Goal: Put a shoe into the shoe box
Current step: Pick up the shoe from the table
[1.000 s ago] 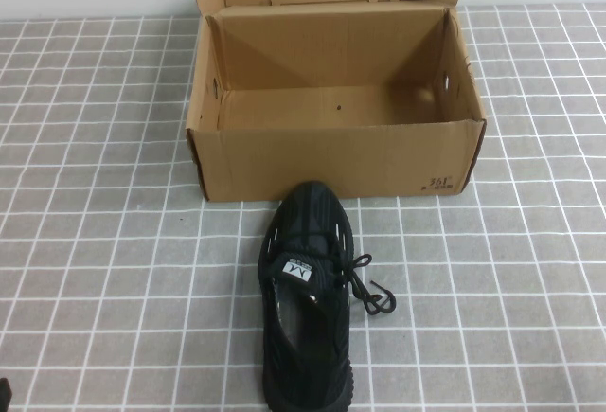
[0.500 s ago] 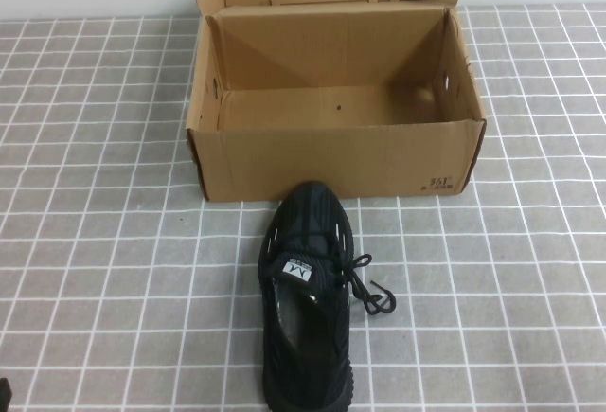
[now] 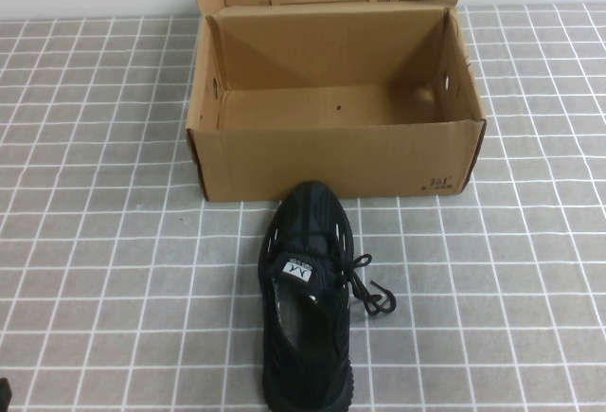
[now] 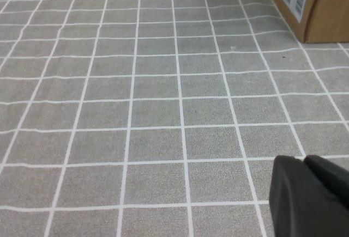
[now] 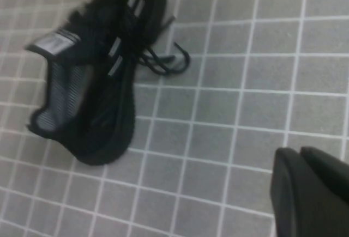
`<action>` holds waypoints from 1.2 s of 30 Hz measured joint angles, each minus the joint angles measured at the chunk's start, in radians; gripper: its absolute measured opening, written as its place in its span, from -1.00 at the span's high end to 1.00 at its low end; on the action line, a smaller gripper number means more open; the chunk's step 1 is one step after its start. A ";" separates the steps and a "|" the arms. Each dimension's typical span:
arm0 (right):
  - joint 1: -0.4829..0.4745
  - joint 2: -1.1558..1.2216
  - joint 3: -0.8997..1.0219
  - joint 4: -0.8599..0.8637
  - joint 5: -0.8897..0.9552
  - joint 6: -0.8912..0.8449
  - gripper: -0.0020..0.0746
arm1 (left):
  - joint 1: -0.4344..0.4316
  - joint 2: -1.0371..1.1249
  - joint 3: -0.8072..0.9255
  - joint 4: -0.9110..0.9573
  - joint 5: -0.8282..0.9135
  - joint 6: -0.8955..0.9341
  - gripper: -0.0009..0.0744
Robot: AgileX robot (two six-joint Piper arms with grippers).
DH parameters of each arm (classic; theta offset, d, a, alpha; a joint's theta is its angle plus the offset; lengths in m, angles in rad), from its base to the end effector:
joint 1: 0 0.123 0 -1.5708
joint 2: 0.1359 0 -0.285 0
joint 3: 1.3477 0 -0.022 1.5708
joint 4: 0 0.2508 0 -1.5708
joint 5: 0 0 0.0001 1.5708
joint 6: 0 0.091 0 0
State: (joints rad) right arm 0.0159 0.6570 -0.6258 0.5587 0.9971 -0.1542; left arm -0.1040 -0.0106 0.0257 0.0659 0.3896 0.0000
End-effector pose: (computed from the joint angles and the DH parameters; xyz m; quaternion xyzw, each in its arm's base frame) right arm 0.1014 0.0422 0.3000 -0.0073 0.9167 0.2453 0.3154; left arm 0.0522 -0.0032 0.1702 0.0594 0.8076 -0.0025 0.5868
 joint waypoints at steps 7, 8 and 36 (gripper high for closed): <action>0.034 0.275 -0.160 -0.031 0.038 -0.071 0.99 | 0.000 0.000 0.000 0.000 0.000 0.000 0.98; 0.059 0.308 -0.179 -0.032 0.034 -0.075 0.99 | 0.000 0.000 0.000 0.000 0.000 0.000 0.98; 0.875 0.972 -0.723 -0.323 -0.022 -0.261 0.78 | 0.000 0.000 0.000 0.000 0.000 0.000 0.98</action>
State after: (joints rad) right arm 0.8908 1.6285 -1.3489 0.2356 0.9750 -0.4148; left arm -0.1040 -0.0106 0.0257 0.0659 0.3896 0.0000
